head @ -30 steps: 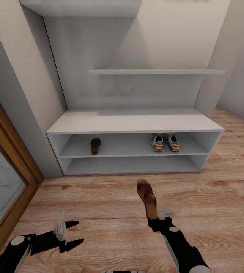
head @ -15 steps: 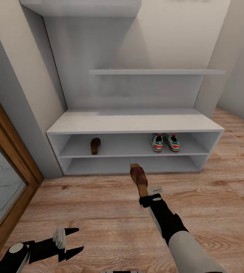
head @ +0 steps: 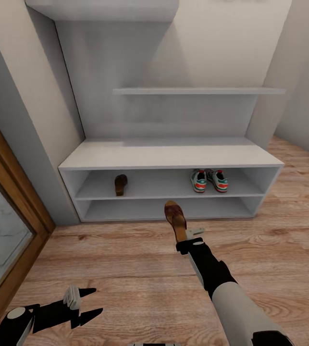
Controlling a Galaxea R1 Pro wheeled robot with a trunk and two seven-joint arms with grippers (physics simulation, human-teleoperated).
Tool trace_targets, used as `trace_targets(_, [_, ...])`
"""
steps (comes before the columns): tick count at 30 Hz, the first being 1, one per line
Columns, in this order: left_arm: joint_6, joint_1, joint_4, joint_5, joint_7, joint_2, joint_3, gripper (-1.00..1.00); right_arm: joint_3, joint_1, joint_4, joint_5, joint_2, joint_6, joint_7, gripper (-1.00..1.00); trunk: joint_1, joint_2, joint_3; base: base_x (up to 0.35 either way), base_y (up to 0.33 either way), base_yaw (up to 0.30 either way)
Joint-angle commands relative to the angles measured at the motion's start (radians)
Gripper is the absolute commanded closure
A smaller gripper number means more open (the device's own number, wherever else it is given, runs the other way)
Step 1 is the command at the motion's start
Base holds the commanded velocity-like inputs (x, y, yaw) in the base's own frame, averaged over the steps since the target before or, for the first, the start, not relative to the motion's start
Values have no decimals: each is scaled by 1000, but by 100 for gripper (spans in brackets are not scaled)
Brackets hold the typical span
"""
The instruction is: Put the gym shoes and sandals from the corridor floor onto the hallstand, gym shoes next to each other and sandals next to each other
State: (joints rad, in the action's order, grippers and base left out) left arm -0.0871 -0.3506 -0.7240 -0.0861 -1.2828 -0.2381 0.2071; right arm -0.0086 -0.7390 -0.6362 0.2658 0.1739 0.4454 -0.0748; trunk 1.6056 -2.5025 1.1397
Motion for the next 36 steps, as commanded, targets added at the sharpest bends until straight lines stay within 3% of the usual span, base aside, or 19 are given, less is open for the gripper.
trace_targets(1, [9, -1, -1, -10, 1, 2, 5, -100, 0, 0, 9, 2, 1, 6, -2, 100, 0, 0, 1, 0, 0, 79])
trace_targets(19, [20, -1, -2, -14, 8, 2, 5, -100, -1, 0, 29, 4, 1, 3, -3, 100, 0, 0, 20, 0, 0, 158])
trace_targets(36, [21, -1, 0, -20, 10, 11, 4, -100, -2, 1, 27, 6, 1, 2, -2, 100, 0, 0, 21, 38, 6, 10])
